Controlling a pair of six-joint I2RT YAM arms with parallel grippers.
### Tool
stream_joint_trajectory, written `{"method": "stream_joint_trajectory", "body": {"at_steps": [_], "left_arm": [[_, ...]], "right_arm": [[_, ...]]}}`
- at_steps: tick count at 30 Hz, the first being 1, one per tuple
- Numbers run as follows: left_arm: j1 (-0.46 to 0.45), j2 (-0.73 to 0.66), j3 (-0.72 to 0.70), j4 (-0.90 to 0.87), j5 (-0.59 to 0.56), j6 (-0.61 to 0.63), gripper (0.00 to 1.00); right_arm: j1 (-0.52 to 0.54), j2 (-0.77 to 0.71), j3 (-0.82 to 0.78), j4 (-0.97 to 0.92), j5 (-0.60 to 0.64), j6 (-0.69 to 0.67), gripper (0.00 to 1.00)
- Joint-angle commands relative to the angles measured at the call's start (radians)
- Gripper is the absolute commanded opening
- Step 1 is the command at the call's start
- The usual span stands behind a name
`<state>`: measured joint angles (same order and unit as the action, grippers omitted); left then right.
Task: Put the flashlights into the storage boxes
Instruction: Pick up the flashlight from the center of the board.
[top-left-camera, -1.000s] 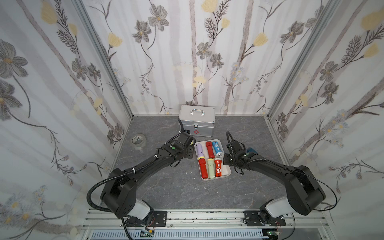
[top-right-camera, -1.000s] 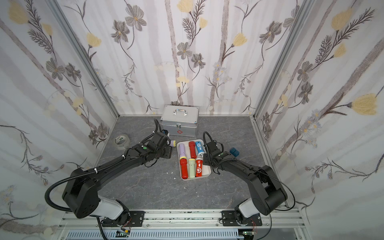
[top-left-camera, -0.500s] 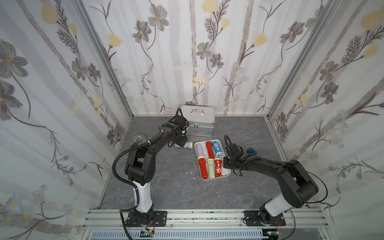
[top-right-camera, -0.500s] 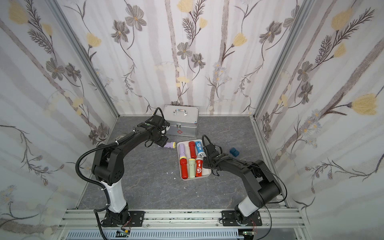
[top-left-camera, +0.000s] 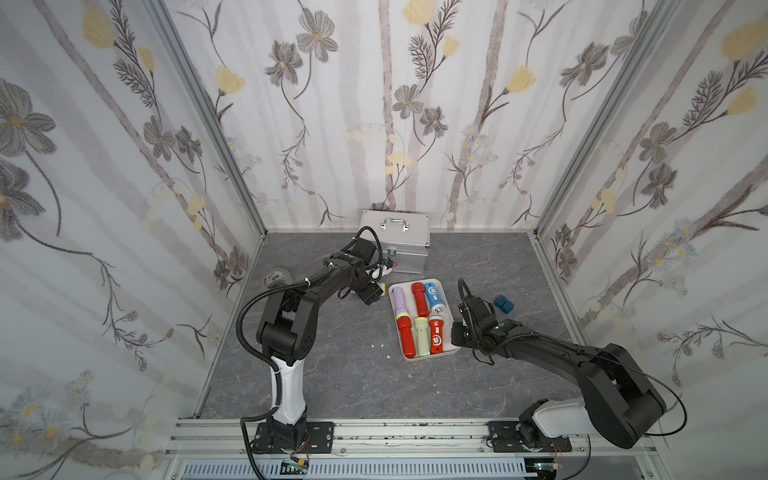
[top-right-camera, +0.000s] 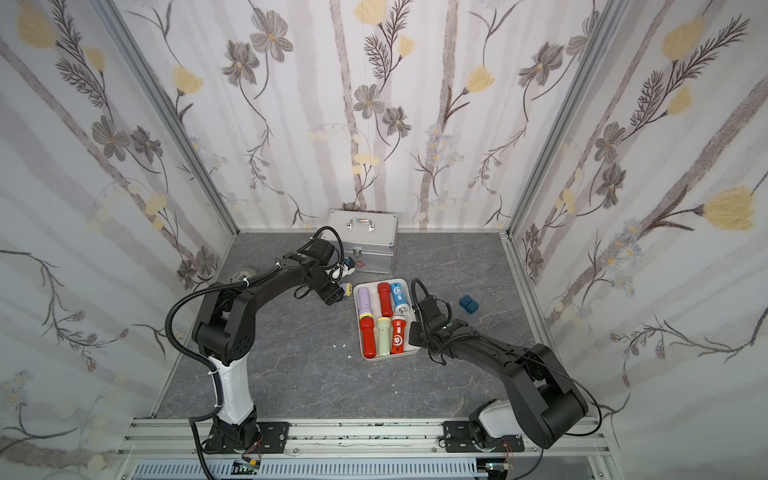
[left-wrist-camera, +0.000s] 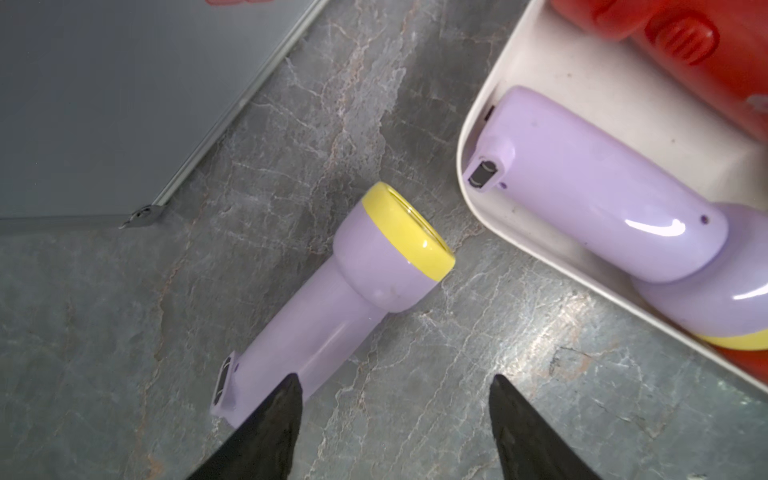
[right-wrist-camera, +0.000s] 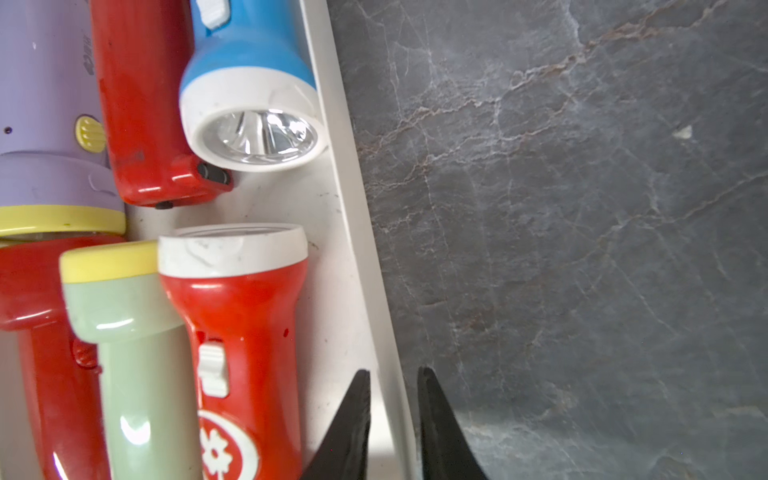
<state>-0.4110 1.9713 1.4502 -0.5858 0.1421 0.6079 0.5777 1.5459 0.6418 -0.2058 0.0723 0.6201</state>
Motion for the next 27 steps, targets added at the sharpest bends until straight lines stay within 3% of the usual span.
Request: {"method": "stream_joint_trajectory", "body": {"at_steps": [1, 13, 27], "left_arm": [[0.004, -0.01, -0.046, 0.125, 0.017, 0.16, 0.74], [0.058, 0.06, 0.047, 0.109, 0.101, 0.316, 0.74], [0.058, 0.126, 0.091, 0.016, 0.145, 0.358, 0.7]], "right_arm": [[0.002, -0.003, 0.017, 0.018, -0.011, -0.003, 0.24], [0.0, 0.026, 0.027, 0.005, -0.044, -0.021, 0.25], [-0.002, 0.018, 0.029, 0.034, -0.086, -0.01, 0.26]]}}
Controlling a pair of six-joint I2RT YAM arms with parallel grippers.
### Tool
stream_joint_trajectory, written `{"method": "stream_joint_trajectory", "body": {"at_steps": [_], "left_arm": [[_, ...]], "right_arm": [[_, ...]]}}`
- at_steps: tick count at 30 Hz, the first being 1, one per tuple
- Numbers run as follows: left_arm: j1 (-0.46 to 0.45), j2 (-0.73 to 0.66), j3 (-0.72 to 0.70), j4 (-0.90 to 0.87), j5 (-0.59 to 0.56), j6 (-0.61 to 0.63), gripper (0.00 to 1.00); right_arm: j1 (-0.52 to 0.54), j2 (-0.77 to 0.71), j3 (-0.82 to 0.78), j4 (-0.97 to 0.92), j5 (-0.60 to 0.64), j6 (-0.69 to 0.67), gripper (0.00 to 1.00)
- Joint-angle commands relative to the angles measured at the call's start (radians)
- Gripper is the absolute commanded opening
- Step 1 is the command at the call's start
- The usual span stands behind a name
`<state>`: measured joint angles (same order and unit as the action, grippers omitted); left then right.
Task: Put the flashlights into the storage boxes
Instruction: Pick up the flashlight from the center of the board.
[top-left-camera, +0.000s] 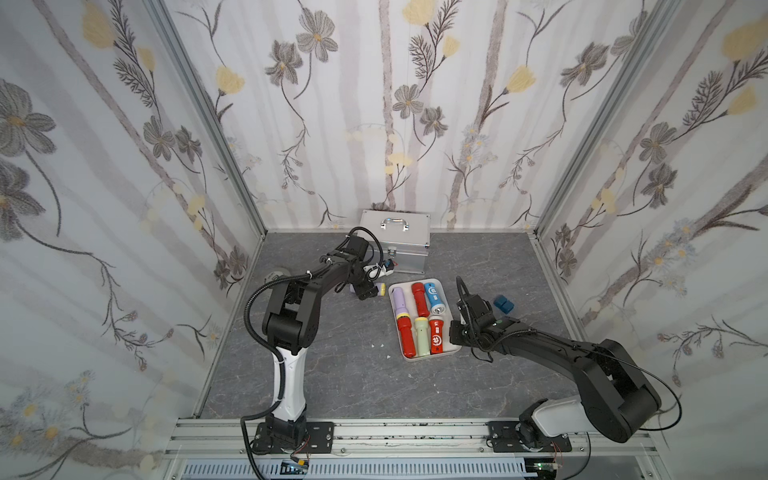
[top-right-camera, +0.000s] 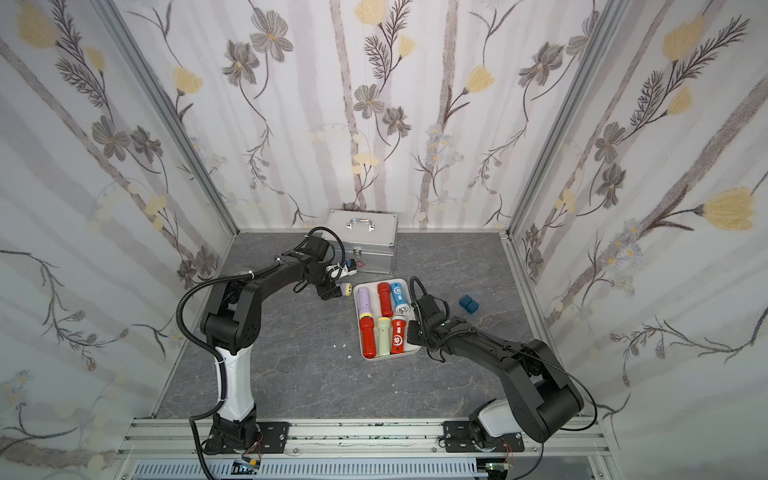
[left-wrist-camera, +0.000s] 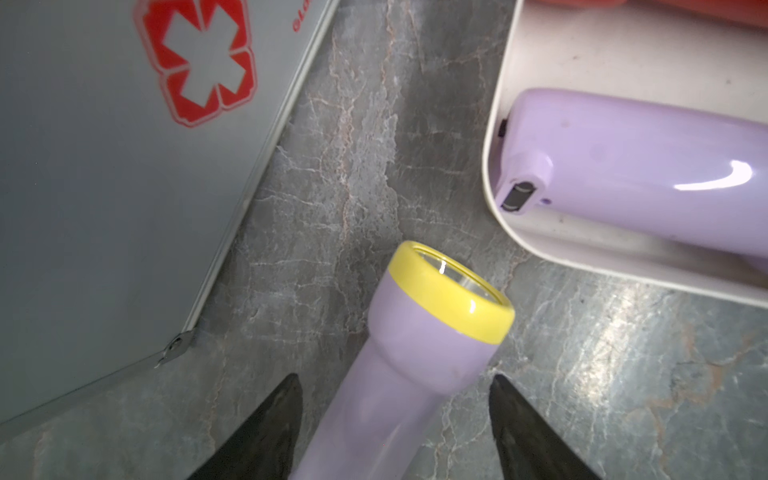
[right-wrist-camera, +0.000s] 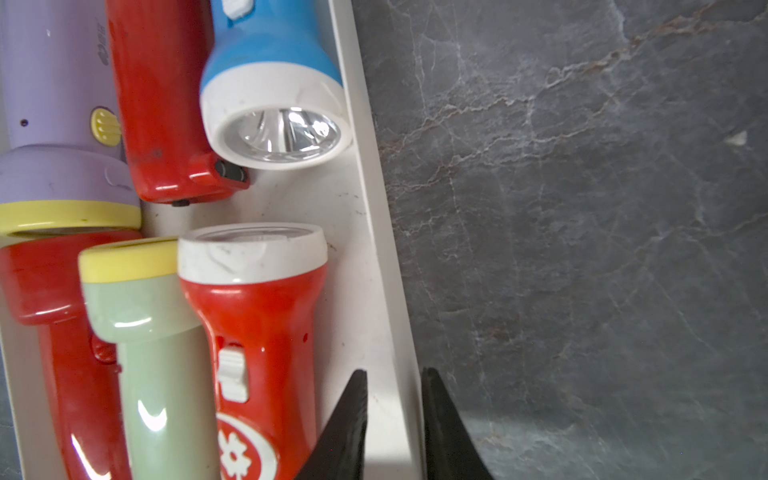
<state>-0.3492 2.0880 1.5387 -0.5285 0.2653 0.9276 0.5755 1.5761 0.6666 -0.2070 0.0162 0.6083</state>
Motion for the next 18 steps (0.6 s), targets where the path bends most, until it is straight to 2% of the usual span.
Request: {"method": "stream_joint_trajectory", "body": {"at_steps": [1, 8, 13, 18], "left_arm": [[-0.011, 0.01, -0.006, -0.039, 0.011, 0.045, 0.69], [-0.054, 0.049, -0.008, -0.008, -0.099, 0.06, 0.62], [-0.06, 0.054, -0.002, 0.002, -0.126, 0.038, 0.46], [-0.069, 0.036, 0.008, 0.006, -0.144, -0.006, 0.36]], "right_arm": [[0.0, -0.019, 0.004, 0.035, -0.03, 0.002, 0.26], [-0.005, -0.057, 0.004, 0.024, -0.03, -0.003, 0.27], [-0.012, -0.074, 0.002, 0.013, -0.029, -0.002, 0.27], [-0.012, -0.073, 0.001, 0.019, -0.031, 0.004, 0.28]]}}
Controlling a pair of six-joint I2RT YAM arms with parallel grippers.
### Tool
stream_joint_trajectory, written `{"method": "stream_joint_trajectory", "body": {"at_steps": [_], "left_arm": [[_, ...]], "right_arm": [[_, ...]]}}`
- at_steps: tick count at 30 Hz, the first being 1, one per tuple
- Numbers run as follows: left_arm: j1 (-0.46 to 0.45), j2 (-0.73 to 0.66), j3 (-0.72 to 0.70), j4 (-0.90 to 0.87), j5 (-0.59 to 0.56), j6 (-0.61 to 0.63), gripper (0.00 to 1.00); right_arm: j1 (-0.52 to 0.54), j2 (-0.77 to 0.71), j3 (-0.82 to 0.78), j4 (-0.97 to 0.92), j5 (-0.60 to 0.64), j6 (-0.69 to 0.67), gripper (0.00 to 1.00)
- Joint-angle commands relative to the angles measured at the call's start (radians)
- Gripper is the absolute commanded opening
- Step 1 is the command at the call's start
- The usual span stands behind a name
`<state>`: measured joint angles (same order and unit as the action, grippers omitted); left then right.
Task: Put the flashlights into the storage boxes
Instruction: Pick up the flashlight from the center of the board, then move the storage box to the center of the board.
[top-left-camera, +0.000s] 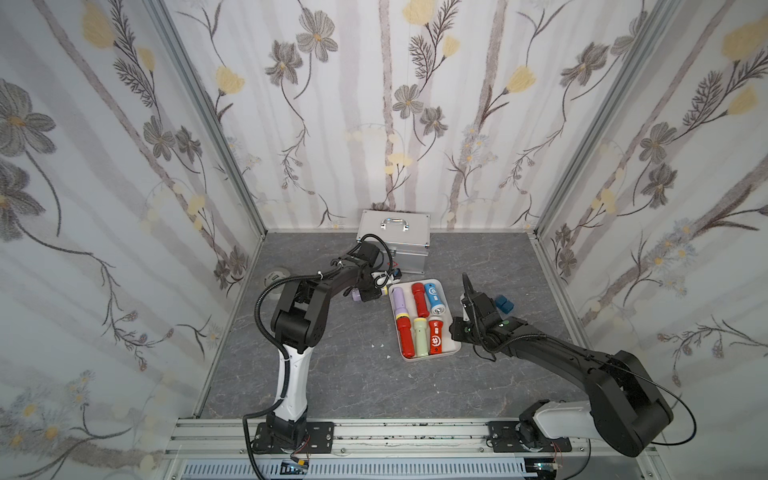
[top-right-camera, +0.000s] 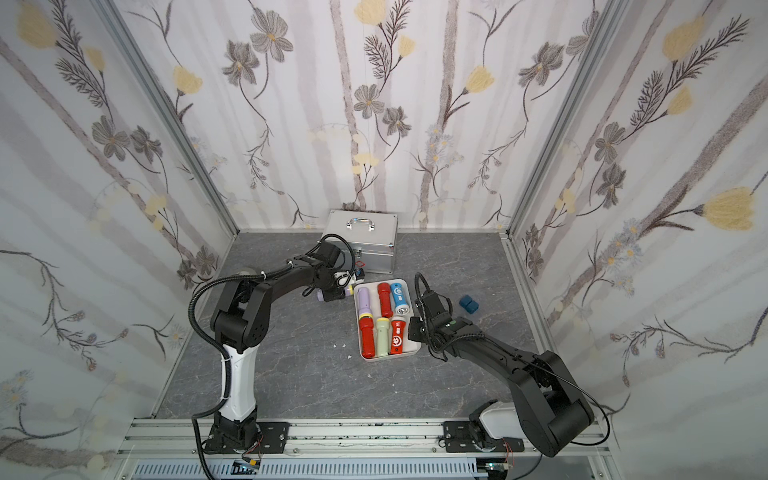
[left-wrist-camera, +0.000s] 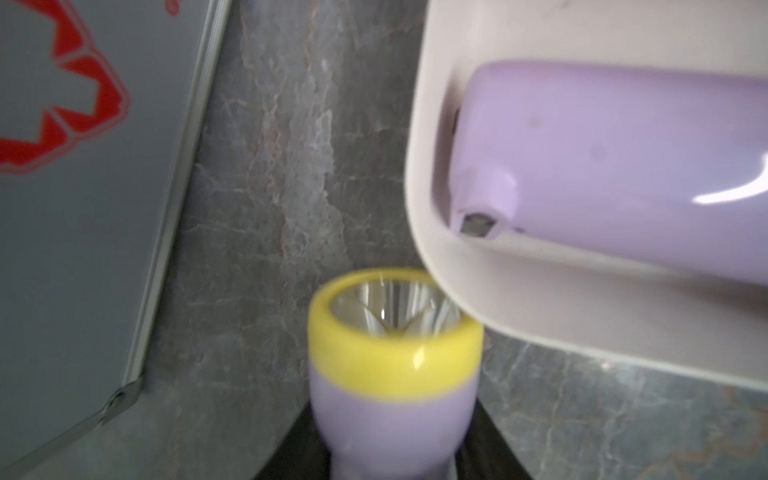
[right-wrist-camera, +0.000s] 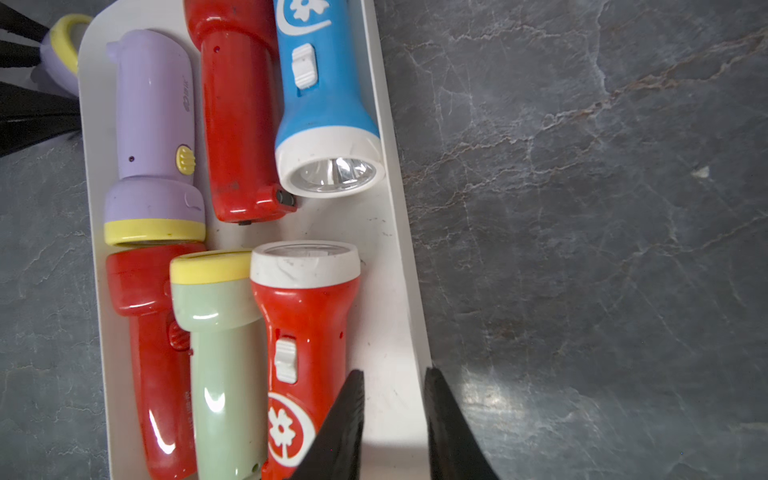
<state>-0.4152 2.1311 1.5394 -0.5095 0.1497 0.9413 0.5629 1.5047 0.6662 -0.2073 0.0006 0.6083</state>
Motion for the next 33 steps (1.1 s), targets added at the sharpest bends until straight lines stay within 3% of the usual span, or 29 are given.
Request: {"method": "stream_joint_trajectory", "body": {"at_steps": [1, 6, 17, 24, 30, 33], "left_arm": [[-0.004, -0.012, 0.011, -0.019, -0.033, -0.029, 0.34], [-0.011, -0.054, 0.015, -0.047, -0.046, -0.076, 0.27], [-0.022, -0.19, -0.031, -0.079, -0.057, -0.251, 0.24], [-0.087, -0.325, -0.028, -0.132, -0.02, -0.571, 0.25], [-0.128, -0.37, -0.023, -0.256, -0.027, -0.89, 0.26], [-0.122, -0.357, 0.012, -0.358, -0.045, -1.065, 0.18]], "right_arm": [[0.001, 0.0, 0.003, 0.021, -0.02, 0.004, 0.28], [0.0, 0.006, 0.003, 0.022, -0.008, 0.006, 0.3], [-0.001, 0.085, 0.004, 0.052, 0.034, 0.032, 0.35], [0.016, 0.198, 0.044, 0.102, 0.011, 0.094, 0.35], [0.121, 0.225, 0.072, 0.136, 0.005, 0.166, 0.36], [0.169, 0.238, 0.119, 0.118, 0.041, 0.199, 0.36]]}}
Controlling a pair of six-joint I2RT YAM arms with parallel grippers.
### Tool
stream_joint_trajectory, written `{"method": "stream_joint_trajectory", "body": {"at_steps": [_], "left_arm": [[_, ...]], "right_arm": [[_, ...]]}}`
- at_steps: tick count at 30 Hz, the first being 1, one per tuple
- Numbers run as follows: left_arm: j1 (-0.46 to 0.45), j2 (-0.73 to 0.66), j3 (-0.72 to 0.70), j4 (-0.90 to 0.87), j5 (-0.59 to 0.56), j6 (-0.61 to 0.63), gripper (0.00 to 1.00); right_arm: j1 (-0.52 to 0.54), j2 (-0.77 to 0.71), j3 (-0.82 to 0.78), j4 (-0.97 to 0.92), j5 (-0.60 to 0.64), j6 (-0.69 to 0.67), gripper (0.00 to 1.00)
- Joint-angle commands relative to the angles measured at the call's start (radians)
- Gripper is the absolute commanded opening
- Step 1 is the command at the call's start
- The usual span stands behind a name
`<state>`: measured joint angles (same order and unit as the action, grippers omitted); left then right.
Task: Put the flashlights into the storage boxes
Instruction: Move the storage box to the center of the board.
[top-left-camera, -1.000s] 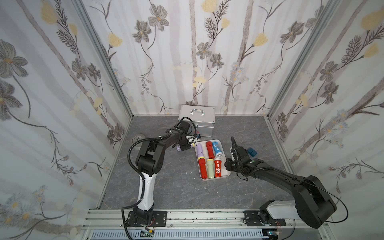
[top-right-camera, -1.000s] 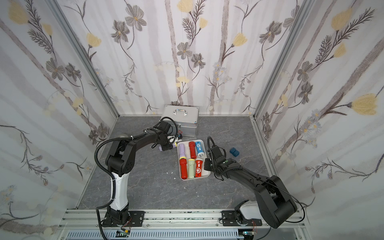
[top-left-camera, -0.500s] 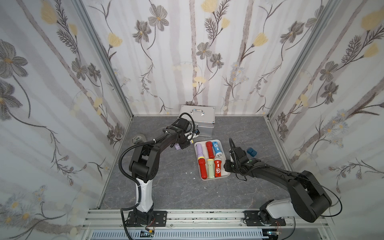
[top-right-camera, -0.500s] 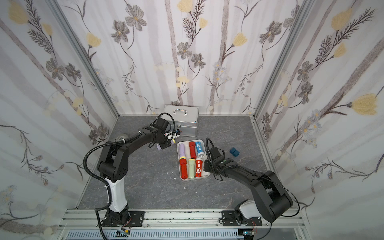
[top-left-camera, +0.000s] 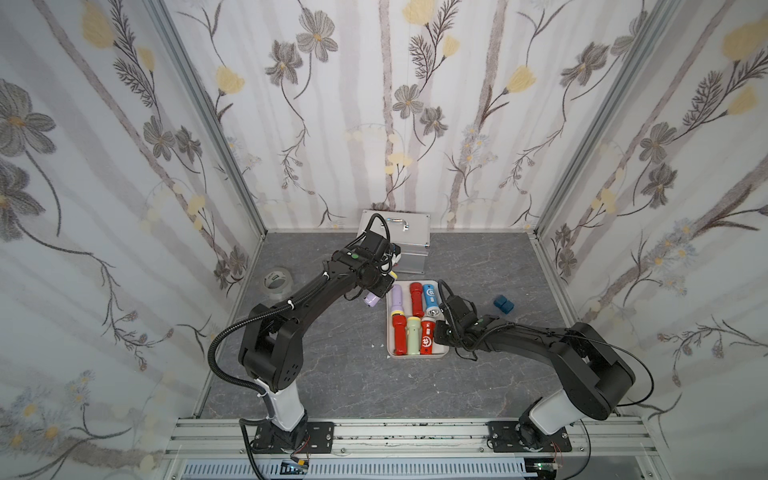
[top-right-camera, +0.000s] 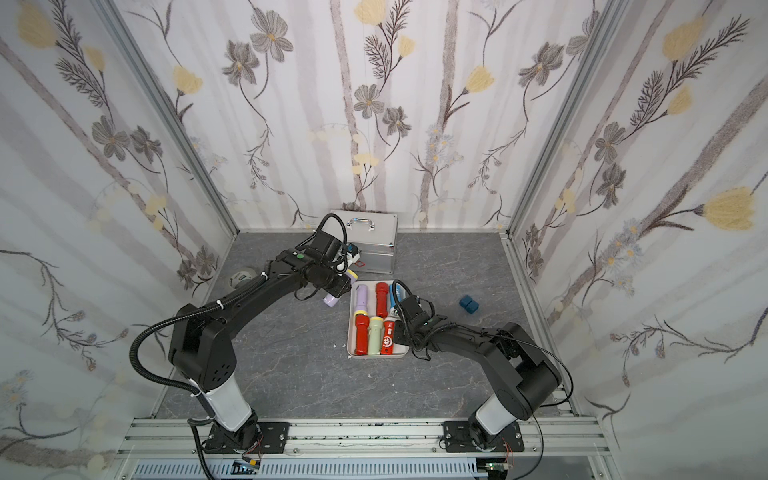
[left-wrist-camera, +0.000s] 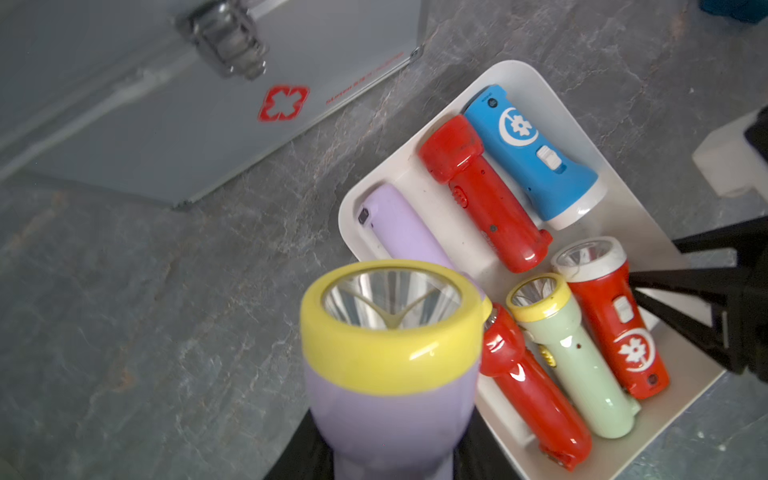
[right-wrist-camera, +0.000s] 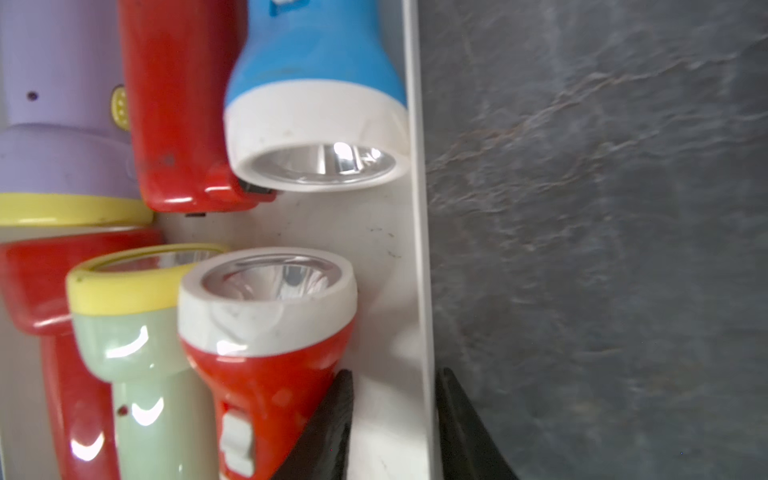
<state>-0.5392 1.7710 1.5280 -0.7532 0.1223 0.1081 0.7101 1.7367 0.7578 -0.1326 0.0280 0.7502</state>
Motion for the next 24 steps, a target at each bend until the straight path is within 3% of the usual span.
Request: {"method": "stream_joint_trajectory", "body": {"at_steps": [1, 6, 10, 15, 18, 24], "left_arm": [[0.001, 0.002, 0.022, -0.132, -0.012, -0.273, 0.16], [-0.001, -0.108, -0.139, -0.023, 0.034, -0.406, 0.17], [0.005, -0.207, -0.267, 0.043, -0.025, -0.49, 0.18], [0.028, -0.301, -0.419, 0.169, 0.002, -0.595, 0.18], [0.032, -0.335, -0.487, 0.239, 0.02, -0.636, 0.19], [0.032, -0.35, -0.532, 0.256, 0.058, -0.65, 0.19]], "right_arm": [[0.025, 0.004, 0.026, 0.034, 0.031, 0.066, 0.35], [0.02, -0.056, 0.011, -0.017, 0.107, 0.061, 0.38], [0.029, -0.132, 0.033, -0.111, 0.159, 0.064, 0.38], [0.057, -0.227, 0.063, -0.104, 0.118, 0.107, 0.39], [0.109, -0.204, 0.074, -0.036, 0.056, 0.161, 0.39], [0.144, -0.06, 0.104, 0.001, 0.07, 0.227, 0.43]]}}
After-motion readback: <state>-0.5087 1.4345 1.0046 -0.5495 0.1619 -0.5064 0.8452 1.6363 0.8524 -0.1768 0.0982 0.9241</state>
